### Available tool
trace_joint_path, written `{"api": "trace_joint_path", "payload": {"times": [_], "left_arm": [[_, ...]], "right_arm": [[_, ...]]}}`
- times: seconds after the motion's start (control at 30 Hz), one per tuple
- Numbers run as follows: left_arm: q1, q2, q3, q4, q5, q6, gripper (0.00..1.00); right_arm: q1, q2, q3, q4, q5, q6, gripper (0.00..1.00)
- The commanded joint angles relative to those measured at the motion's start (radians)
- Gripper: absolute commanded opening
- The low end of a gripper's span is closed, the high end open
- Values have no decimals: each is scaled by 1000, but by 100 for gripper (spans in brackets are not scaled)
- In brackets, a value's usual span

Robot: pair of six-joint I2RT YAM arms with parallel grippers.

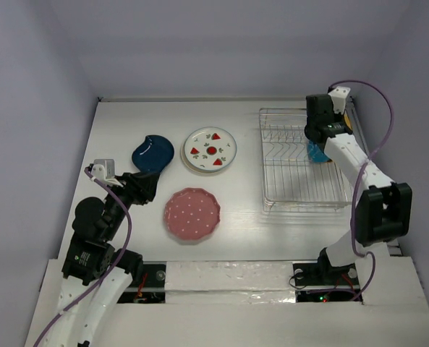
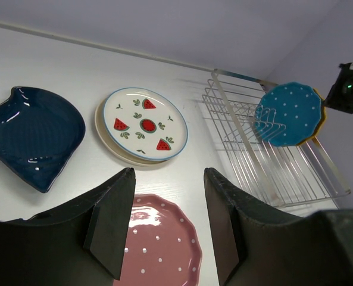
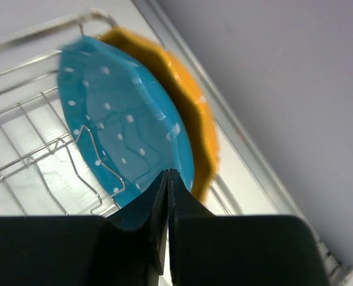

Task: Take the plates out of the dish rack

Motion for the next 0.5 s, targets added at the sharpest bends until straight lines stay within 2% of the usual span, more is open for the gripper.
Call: {"api": "trace_joint_path", "payload": {"times": [0.0, 0.23, 0.47], "left_arm": [[-6, -3, 2, 35, -2, 4, 47], [3, 0, 0, 37, 1, 4, 47], [3, 7, 0, 40, 4, 4, 47]], "right_arm": [[26, -128, 53, 30, 93, -39, 0], [35, -228, 61, 30, 42, -30, 0], [35, -149, 59, 10, -5, -22, 0]]}}
